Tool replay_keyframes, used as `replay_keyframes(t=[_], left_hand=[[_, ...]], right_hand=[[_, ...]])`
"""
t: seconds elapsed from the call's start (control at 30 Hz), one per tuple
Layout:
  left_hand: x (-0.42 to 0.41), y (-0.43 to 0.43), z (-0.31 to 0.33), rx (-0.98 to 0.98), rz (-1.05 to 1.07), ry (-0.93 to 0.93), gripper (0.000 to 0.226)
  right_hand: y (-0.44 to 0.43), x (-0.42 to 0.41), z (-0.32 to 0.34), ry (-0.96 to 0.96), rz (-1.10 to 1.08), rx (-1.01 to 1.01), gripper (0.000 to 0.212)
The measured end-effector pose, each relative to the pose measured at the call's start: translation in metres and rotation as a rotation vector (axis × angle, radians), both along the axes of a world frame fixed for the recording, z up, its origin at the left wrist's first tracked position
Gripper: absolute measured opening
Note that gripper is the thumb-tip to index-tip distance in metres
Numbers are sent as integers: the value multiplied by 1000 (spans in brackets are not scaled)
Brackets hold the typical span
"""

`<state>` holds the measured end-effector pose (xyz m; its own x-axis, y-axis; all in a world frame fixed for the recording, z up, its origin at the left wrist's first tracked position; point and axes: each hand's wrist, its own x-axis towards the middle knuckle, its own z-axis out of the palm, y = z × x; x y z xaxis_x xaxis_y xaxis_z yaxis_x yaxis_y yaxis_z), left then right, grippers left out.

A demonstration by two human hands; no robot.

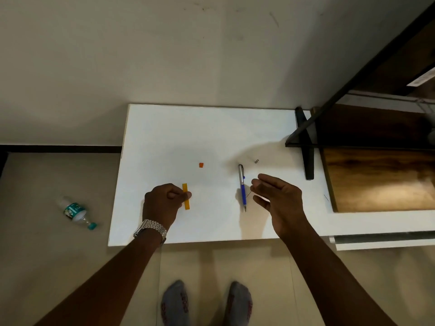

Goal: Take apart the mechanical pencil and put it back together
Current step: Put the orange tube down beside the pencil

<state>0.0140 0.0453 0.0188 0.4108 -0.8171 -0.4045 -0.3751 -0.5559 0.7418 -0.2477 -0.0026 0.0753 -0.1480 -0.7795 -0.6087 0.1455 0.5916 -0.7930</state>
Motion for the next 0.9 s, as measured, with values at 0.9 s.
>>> replay_keyframes(t=[0.9], left_hand=[[-147, 4, 54, -58, -251, 198, 22]], right_hand=[[21, -40, 10, 125, 262, 21, 16]])
